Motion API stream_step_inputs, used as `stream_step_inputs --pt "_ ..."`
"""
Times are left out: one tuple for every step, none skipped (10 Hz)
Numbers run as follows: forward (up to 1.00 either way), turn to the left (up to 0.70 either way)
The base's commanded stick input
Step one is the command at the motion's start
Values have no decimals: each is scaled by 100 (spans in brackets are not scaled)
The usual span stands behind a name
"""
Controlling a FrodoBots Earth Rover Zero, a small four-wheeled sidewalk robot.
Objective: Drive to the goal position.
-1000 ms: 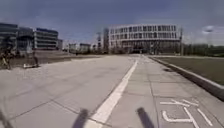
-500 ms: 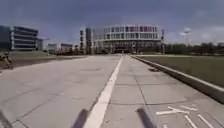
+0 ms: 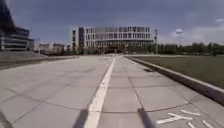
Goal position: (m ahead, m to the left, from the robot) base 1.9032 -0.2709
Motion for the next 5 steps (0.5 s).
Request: stream_step_inputs --pt "70 -32" --pt "70 -32" --pt "70 0" --pt "65 0" --pt "22 0"
